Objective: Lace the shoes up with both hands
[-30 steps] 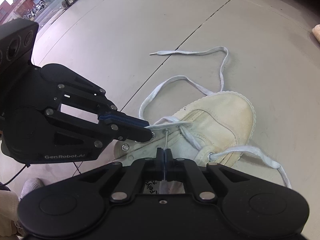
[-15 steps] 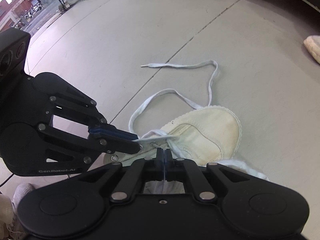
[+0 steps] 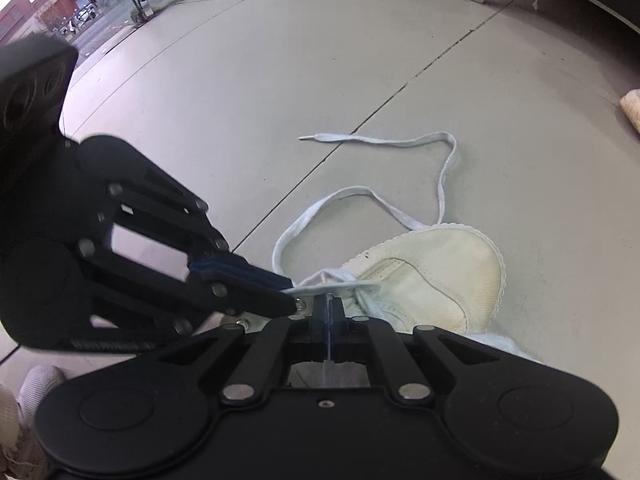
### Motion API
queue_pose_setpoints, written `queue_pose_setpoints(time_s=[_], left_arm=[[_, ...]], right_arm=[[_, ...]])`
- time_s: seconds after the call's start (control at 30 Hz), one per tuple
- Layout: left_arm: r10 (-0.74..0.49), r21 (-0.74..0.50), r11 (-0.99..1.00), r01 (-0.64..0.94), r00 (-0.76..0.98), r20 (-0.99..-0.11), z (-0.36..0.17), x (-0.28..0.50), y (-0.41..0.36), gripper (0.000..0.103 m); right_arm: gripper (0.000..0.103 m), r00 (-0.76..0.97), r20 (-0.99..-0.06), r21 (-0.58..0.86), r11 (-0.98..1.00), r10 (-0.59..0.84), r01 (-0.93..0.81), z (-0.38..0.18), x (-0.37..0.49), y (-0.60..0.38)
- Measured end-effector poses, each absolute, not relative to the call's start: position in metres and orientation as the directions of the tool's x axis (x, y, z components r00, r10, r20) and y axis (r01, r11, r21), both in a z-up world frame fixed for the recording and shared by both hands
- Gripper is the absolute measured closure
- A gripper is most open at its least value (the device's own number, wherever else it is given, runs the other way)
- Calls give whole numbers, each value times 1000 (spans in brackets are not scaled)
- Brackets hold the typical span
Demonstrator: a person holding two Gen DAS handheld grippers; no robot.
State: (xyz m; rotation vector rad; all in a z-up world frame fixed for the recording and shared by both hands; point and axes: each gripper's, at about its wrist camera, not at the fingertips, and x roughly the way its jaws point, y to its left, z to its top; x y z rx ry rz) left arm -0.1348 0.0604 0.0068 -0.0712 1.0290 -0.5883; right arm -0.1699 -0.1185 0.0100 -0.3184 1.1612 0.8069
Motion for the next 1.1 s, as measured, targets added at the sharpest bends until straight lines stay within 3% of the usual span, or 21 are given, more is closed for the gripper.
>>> queue_pose_setpoints(time_s=[0.47, 0.57, 0.93, 1.1], left_arm=[[-541, -388, 816, 428, 328, -775, -10, -121, 63, 100], [-558, -405, 804, 436, 315, -768, -12, -119, 62, 100], [-616, -475, 771, 423, 307, -726, -17, -113, 71, 99], [-647, -518, 750, 412, 291, -705, -22, -106, 74, 95]], right_arm=[[95, 272, -857, 94, 652, 438, -752, 10, -190, -140], [102, 274, -867, 65, 638, 417, -767, 5, -192, -138], [102, 304, -826, 10, 552, 474, -834, 0, -206, -138], [102, 335, -809, -61, 498, 482, -865, -2, -217, -139]])
